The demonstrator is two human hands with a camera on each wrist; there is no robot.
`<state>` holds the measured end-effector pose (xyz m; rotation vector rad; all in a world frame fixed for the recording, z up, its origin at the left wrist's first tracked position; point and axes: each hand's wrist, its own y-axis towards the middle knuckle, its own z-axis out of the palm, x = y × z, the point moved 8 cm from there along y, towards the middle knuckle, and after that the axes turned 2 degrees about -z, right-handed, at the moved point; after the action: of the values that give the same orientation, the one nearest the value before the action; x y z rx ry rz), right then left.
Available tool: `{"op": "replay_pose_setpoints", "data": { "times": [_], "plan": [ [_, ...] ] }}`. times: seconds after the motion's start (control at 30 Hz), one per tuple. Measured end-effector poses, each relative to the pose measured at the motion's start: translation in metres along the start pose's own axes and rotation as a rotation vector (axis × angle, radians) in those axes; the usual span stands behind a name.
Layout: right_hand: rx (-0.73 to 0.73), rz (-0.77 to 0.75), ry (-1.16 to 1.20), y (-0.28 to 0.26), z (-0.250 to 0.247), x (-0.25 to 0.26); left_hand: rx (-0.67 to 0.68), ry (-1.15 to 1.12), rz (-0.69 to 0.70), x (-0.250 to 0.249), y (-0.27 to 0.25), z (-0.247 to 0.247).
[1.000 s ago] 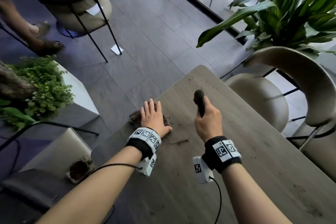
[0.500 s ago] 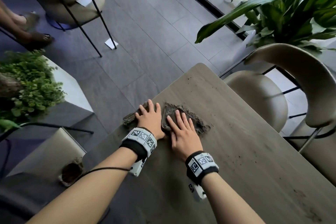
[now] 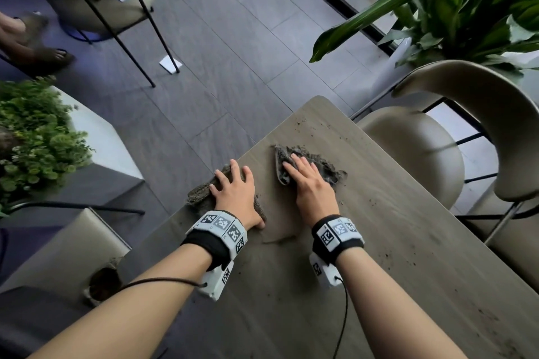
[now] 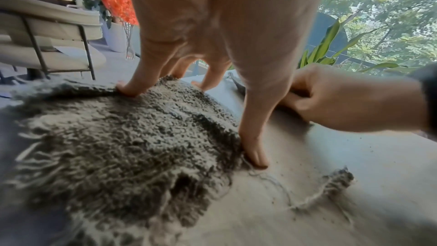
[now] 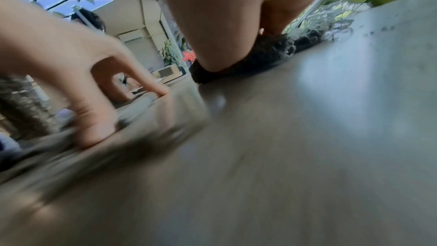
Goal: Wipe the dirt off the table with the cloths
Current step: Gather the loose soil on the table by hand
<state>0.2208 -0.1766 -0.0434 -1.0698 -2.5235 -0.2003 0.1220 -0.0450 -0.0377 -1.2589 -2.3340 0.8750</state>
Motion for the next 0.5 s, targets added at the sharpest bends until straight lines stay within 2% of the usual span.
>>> {"op": "replay_pose_setpoints", "data": {
  "times": [0.13,0.33,0.5],
  "plan": [
    [-0.065,0.084,-0.016,0.045,-0.021,-0.040,0.012,-0.022,-0.009,-0.001,0.004,-0.001],
    [-0.057,0.135,-0.081,0.088,-0.029,-0.071,0.003,-0.011,-0.028,0.000,0.007,-0.002],
    [-0.071,0.222,-0.107,0.128,-0.061,-0.093,-0.030,-0.014,-0.015,0.004,0.010,0.002]
  ]
}}
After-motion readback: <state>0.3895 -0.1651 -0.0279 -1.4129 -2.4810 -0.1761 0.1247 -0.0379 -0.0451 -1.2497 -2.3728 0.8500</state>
